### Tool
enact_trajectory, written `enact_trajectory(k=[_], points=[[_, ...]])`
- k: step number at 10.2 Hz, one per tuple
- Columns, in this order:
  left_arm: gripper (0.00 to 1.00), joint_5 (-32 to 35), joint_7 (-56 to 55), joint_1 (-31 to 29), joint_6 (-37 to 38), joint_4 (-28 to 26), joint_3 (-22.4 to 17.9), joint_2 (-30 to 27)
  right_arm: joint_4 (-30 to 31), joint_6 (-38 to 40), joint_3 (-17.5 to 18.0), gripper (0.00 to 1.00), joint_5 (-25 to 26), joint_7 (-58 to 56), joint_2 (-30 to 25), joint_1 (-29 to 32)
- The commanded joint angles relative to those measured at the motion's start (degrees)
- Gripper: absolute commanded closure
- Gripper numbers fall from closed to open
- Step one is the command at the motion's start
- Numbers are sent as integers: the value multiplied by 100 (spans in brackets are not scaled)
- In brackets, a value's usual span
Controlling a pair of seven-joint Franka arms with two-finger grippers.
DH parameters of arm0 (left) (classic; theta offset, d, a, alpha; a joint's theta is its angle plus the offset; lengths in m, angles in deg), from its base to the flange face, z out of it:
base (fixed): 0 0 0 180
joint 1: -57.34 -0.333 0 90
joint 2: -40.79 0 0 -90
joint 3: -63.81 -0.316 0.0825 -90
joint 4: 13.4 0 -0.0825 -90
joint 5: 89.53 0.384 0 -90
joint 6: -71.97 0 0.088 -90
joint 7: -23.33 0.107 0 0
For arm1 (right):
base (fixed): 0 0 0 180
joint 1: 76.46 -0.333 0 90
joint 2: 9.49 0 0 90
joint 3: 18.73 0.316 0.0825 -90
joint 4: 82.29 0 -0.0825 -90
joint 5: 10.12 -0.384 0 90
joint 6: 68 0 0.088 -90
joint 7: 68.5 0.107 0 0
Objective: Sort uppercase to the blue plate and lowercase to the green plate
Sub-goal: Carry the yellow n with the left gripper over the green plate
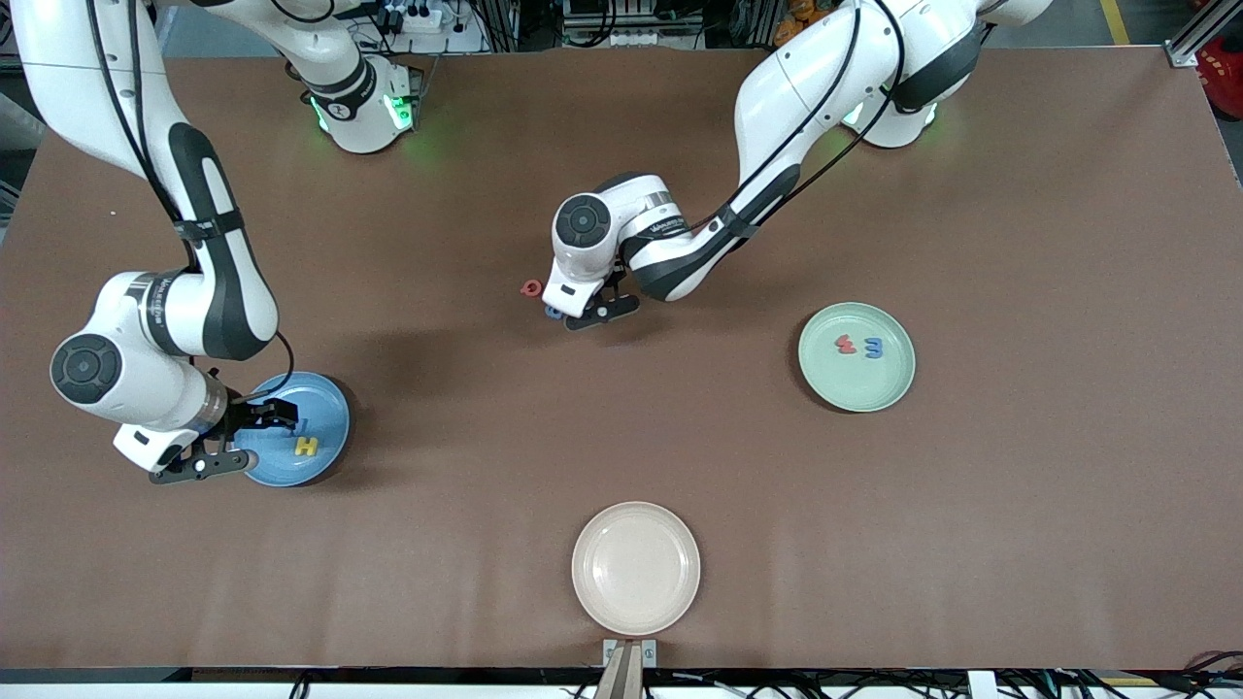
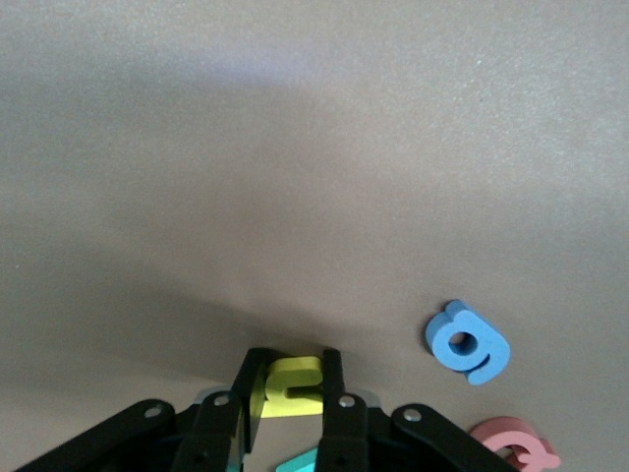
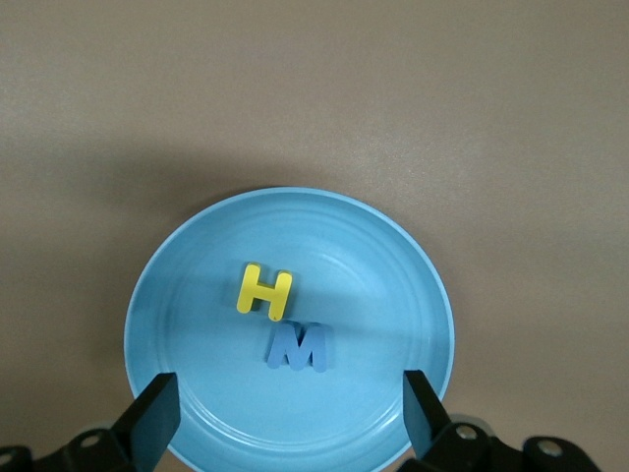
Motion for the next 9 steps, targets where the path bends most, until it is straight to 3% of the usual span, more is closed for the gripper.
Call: enact_trajectory(k=[1,9], points=[[87,-106,-13,60,-45,43,-34,69,34,46,61,0,40,36,-107,32],[89,-53,338,-89,7,78,-34,-116,-62,-86,96,0,-135,237,121,-433]])
